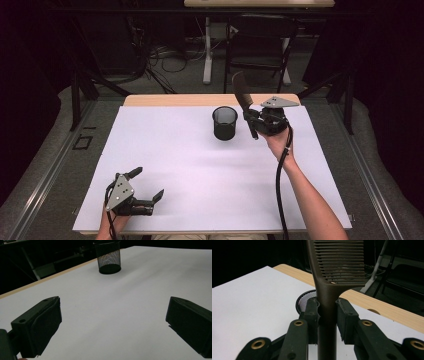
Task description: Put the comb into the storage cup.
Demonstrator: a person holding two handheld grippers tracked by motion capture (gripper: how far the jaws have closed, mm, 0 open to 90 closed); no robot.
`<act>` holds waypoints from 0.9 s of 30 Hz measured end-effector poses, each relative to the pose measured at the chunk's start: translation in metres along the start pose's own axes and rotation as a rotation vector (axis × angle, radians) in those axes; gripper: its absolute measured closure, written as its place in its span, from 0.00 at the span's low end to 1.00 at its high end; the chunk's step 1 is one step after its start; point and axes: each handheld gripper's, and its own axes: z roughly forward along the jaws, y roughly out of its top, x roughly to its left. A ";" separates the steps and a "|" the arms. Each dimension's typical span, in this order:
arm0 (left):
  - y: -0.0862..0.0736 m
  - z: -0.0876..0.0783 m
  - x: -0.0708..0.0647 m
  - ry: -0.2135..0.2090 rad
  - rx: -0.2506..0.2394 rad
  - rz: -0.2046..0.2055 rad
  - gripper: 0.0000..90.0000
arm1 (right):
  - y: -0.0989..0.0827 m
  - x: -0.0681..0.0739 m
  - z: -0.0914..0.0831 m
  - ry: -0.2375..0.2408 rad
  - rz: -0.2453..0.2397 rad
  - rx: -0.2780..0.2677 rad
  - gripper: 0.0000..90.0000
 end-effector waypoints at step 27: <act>0.000 -0.001 0.000 0.006 -0.005 0.000 0.00 | 0.006 0.001 0.005 -0.011 0.003 -0.054 0.80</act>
